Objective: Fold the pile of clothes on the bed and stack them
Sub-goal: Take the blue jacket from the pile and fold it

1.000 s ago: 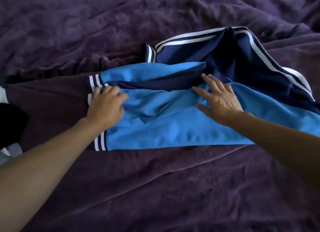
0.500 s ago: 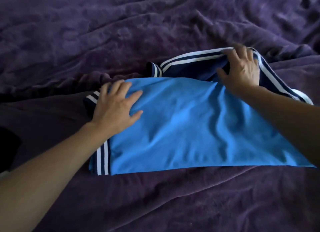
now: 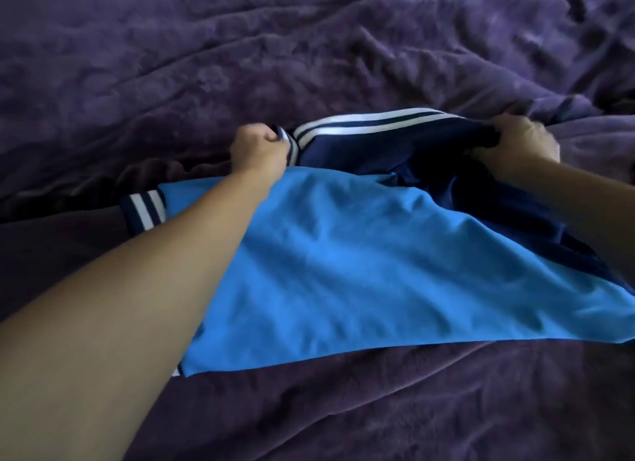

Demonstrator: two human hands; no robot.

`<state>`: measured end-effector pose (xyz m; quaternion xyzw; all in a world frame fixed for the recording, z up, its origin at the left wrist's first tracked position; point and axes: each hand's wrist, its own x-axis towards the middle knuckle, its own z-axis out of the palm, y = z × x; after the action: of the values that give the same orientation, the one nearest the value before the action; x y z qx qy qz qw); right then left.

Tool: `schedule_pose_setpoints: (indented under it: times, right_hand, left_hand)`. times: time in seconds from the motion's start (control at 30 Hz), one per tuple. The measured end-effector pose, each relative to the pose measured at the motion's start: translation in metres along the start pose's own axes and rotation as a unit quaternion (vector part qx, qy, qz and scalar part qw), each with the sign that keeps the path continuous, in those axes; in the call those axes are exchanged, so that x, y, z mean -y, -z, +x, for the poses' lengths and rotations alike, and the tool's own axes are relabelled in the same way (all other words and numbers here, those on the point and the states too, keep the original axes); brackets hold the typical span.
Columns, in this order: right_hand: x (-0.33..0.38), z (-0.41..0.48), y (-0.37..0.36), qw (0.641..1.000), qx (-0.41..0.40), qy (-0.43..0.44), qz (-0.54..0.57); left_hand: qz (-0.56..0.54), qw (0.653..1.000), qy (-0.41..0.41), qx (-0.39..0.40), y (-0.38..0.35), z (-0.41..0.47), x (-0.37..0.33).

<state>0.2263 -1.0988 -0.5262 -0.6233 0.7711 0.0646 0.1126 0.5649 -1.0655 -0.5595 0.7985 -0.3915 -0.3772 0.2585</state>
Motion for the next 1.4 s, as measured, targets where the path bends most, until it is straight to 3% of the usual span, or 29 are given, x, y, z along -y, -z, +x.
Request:
schedule_pose_setpoints:
  times: [0.13, 0.23, 0.3, 0.37, 0.47, 0.53, 0.57, 0.67, 0.73, 0.83, 0.9, 1.0, 1.07, 1.13, 1.17, 1.23, 1.27, 1.3, 1.33, 1.4]
  right_hand:
    - [-0.021, -0.022, 0.017, 0.982, -0.128, -0.015, 0.138]
    - [-0.021, -0.062, 0.028, 0.958, -0.179, 0.049, 0.218]
    - [-0.021, -0.099, 0.027, 0.944, -0.205, 0.155, 0.207]
    - [-0.023, -0.136, 0.017, 0.920, -0.206, 0.289, 0.165]
    - [-0.028, -0.184, -0.019, 0.921, -0.087, 0.376, 0.054]
    - [-0.030, -0.204, -0.039, 0.933, 0.035, 0.358, 0.009]
    - [-0.030, -0.211, -0.043, 0.935, 0.035, 0.353, 0.022]
    - [-0.025, -0.215, -0.049, 0.927, -0.105, 0.357, 0.039]
    - [-0.029, -0.209, -0.052, 0.943, -0.078, 0.322, -0.024]
    - [-0.065, -0.197, -0.060, 0.959, 0.082, 0.231, -0.145]
    - [-0.099, -0.189, -0.060, 0.960, 0.106, 0.195, -0.173]
    - [-0.130, -0.185, -0.045, 0.987, 0.013, 0.140, -0.073]
    - [-0.150, -0.183, -0.034, 0.994, -0.103, 0.009, 0.027]
    - [-0.173, -0.181, -0.025, 0.956, -0.127, -0.216, 0.155]
    - [-0.182, -0.180, -0.024, 0.910, -0.102, -0.325, 0.238]
    - [-0.190, -0.180, -0.028, 0.774, -0.061, -0.454, 0.437]
    - [-0.189, -0.181, -0.031, 0.704, -0.040, -0.479, 0.522]
    - [-0.188, -0.179, -0.033, 0.657, -0.012, -0.480, 0.581]
    - [-0.185, -0.176, -0.032, 0.633, 0.010, -0.464, 0.620]
    - [-0.179, -0.170, -0.027, 0.633, 0.015, -0.414, 0.654]
  left_hand:
    - [-0.123, 0.980, -0.045, -0.151, 0.041, 0.014, -0.026]
    - [-0.103, 0.965, -0.096, -0.222, 0.098, 0.005, -0.027]
    - [-0.078, 0.968, -0.111, -0.212, 0.130, -0.020, -0.009]
    - [-0.049, 0.978, -0.071, -0.189, 0.150, -0.050, 0.023]
    - [0.068, 0.988, 0.052, -0.126, 0.156, -0.091, 0.080]
    - [0.183, 0.971, 0.097, -0.115, 0.150, -0.115, 0.103]
    - [0.246, 0.960, 0.049, -0.126, 0.144, -0.126, 0.108]
    - [0.363, 0.885, -0.252, -0.145, 0.113, -0.156, 0.111]
    - [0.402, 0.832, -0.368, -0.102, 0.090, -0.169, 0.116]
    - [0.523, 0.788, -0.323, 0.030, 0.075, -0.176, 0.137]
    - [0.575, 0.774, -0.256, 0.074, 0.077, -0.174, 0.145]
    - [0.585, 0.784, -0.195, 0.070, 0.069, -0.175, 0.129]
    - [0.547, 0.811, -0.202, 0.054, 0.053, -0.184, 0.108]
    - [0.484, 0.834, -0.260, 0.055, 0.027, -0.198, 0.087]
    - [0.454, 0.836, -0.302, 0.064, 0.011, -0.208, 0.078]
    - [0.406, 0.831, -0.366, 0.101, -0.029, -0.228, 0.056]
    - [0.387, 0.830, -0.380, 0.130, -0.050, -0.237, 0.046]
    - [0.372, 0.831, -0.380, 0.166, -0.071, -0.244, 0.038]
    - [0.366, 0.830, -0.369, 0.203, -0.089, -0.249, 0.033]
    - [0.378, 0.821, -0.324, 0.279, -0.117, -0.254, 0.028]
